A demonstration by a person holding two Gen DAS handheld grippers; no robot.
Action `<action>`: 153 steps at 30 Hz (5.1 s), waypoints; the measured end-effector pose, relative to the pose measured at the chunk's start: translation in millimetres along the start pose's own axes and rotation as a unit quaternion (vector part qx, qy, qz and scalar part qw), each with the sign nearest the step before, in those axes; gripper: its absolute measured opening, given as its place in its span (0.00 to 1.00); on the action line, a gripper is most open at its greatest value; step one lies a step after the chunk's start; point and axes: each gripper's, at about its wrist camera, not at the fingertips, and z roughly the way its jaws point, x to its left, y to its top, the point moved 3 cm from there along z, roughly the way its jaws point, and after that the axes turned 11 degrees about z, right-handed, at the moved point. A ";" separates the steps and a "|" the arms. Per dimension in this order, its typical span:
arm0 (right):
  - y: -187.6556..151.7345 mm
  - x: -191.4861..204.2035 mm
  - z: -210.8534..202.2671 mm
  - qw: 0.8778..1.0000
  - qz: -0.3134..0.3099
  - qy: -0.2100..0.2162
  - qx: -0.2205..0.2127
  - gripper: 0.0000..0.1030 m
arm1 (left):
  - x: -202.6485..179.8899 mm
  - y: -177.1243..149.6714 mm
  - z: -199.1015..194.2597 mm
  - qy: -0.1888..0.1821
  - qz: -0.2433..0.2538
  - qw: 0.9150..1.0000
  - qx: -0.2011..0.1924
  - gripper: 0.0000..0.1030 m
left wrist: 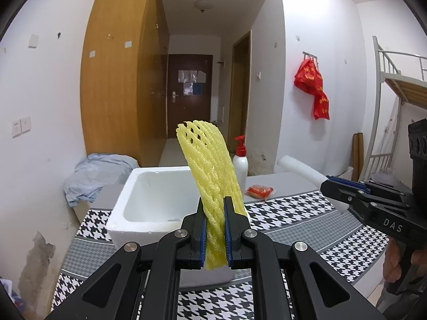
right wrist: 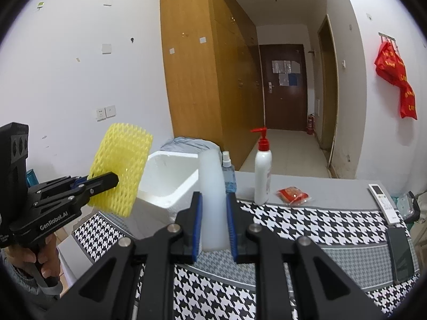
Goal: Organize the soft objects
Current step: 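Carry the sponge with the left gripper while the right gripper carries the roll toward the foam box, then open the left gripper over the foam box to drop the sponge, then lower the white roll into the foam box and open the right gripper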
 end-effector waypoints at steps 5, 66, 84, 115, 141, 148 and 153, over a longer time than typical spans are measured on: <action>3.1 7.8 4.6 1.000 -0.003 0.010 0.003 0.20 | 5.2 1.5 -1.5 0.006 -0.005 1.000 0.001 0.11; 24.3 28.1 52.4 0.999 -0.012 0.018 0.026 0.20 | 58.7 9.4 79.0 0.015 -0.045 0.997 0.056 0.37; 22.1 34.7 58.0 0.999 -0.019 0.018 0.029 0.20 | 76.9 6.8 47.6 0.058 -0.050 0.997 0.014 0.97; 25.1 77.3 88.9 0.999 -0.034 0.016 0.036 0.20 | 119.2 -23.6 -4.0 0.101 -0.048 0.994 -0.001 0.99; 25.3 99.9 122.2 0.996 -0.037 0.040 0.067 0.21 | 142.8 -43.3 -21.5 0.117 -0.077 0.990 0.007 0.99; 27.7 99.3 123.3 0.997 -0.031 0.034 0.064 0.69 | 141.9 -42.9 -22.4 0.121 -0.073 0.990 0.009 0.99; 30.8 93.6 117.9 0.997 -0.013 0.043 0.056 0.84 | 139.7 -41.2 -22.4 0.123 -0.069 0.990 0.011 0.99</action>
